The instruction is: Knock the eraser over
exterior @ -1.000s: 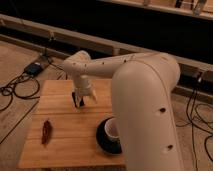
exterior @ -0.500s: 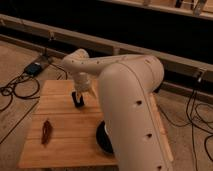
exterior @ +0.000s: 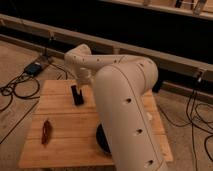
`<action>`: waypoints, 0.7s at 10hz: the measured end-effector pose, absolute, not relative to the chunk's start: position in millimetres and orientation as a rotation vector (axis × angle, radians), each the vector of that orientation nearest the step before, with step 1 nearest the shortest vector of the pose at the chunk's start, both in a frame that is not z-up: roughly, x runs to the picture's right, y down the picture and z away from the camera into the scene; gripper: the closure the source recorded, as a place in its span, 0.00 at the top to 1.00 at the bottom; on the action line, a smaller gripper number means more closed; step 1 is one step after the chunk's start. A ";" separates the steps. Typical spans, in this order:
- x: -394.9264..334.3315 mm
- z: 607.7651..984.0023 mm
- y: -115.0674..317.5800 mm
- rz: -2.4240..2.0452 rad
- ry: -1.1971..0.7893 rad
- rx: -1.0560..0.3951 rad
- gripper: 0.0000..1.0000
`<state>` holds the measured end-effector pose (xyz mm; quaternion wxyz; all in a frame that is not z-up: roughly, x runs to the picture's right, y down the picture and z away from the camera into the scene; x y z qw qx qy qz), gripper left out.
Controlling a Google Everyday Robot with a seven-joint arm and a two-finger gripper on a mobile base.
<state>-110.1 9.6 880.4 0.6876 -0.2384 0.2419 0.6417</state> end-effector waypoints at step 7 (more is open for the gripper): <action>-110.6 887.6 -4.0 1.475 0.508 -0.520 0.65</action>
